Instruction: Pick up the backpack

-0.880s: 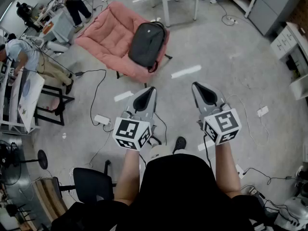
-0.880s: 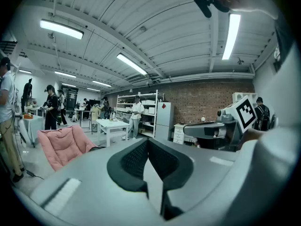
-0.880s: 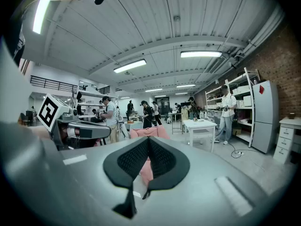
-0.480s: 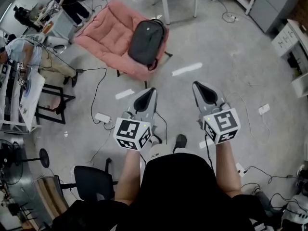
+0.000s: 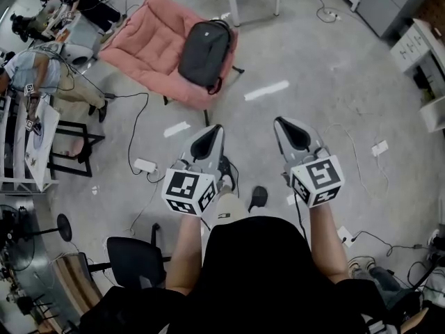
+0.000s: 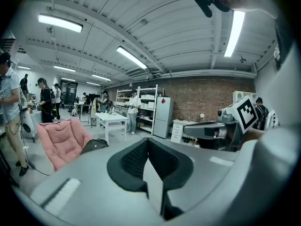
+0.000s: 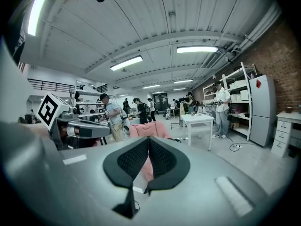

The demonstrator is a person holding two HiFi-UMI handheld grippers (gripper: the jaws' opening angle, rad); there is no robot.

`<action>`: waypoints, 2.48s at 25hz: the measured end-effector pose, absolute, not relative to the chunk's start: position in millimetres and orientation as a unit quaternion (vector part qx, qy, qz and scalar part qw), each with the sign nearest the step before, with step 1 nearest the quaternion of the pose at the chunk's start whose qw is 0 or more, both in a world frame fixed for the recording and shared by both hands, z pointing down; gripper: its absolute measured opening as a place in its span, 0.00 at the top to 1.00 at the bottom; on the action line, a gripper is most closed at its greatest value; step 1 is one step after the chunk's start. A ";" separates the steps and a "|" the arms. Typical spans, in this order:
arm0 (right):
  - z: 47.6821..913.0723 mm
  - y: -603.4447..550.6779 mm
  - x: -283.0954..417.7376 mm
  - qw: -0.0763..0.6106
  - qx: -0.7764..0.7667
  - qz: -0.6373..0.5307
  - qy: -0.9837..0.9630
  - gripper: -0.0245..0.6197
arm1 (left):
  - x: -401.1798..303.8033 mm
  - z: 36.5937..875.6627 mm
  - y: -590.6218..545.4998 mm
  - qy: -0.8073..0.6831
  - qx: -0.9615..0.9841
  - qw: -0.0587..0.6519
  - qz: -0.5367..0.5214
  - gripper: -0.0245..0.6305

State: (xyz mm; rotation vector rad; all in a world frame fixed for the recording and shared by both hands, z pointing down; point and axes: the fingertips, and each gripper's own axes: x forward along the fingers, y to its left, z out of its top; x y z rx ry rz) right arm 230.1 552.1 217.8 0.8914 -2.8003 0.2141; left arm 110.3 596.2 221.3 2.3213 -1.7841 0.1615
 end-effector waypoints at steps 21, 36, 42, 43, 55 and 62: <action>227.4 444.7 155.5 0.132 0.286 0.080 -0.946 0.85 | 40.6 233.2 483.1 -0.599 0.792 0.103 0.064 0.77; 218.5 345.0 39.5 0.134 0.312 0.080 -0.937 0.59 | -78.1 229.1 384.4 -0.588 0.801 0.090 0.066 0.61; 226.0 317.8 13.8 0.137 0.319 0.091 -0.933 0.59 | -105.8 235.7 355.3 -0.582 0.805 0.096 0.066 0.58; 228.1 315.2 10.6 0.139 0.319 0.094 -0.933 0.59 | -108.6 237.7 351.8 -0.581 0.805 0.099 0.066 0.58; 253.6 274.2 4.1 0.156 0.315 0.121 -0.929 0.59 | -120.7 266.5 316.5 -0.585 0.796 0.133 0.075 0.55; 254.5 215.1 -4.5 0.154 0.281 0.127 -0.939 0.59 | -120.0 262.0 263.6 -0.601 0.783 0.129 0.097 0.54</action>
